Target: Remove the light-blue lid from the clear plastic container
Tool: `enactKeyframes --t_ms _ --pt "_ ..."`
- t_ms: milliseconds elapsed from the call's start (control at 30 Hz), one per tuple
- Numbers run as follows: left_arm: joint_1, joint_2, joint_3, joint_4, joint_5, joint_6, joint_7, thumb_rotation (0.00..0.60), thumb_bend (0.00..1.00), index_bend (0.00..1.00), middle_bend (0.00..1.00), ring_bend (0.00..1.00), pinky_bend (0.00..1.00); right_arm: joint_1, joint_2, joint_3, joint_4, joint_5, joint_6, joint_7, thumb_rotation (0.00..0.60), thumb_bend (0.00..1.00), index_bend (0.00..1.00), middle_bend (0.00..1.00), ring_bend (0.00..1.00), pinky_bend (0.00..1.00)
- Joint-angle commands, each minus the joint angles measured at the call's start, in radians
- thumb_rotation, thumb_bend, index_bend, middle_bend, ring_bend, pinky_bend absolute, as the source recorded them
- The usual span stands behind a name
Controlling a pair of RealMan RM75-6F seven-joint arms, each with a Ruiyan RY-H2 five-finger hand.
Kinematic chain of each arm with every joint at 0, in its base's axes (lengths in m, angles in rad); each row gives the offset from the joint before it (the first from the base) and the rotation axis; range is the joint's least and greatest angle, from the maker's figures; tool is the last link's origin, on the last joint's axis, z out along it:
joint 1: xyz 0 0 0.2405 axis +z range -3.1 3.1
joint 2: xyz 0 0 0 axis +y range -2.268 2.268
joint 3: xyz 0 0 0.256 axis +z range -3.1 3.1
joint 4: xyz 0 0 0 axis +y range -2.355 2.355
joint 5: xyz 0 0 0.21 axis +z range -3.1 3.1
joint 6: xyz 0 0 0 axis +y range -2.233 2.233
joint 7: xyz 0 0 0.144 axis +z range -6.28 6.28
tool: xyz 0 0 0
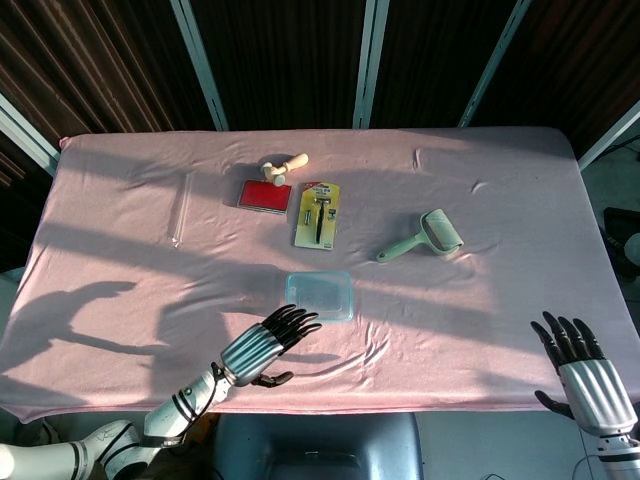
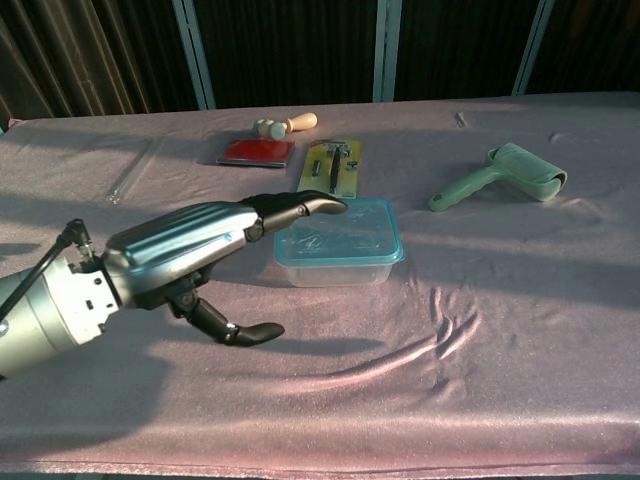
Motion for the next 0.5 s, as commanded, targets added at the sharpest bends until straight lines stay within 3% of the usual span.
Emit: enactKeyframes --t_ms 33,500 --pt "-0.037 -0.056 -0.032 0.052 -0.053 -0.037 0.029 0.600 0.25 0.00 0.00 0.00 0.00 0.000 0.001 0.001 0.000 0.001 0.002 0.005 0.600 0.15 0.00 0.00 0.00 0.00" --pt "-0.122 -0.162 -0.105 0.163 -0.221 -0.112 0.073 0.600 0.26 0.00 0.00 0.00 0.00 -0.002 0.010 0.005 0.002 0.012 0.008 0.031 0.600 0.15 0.00 0.00 0.00 0.00"
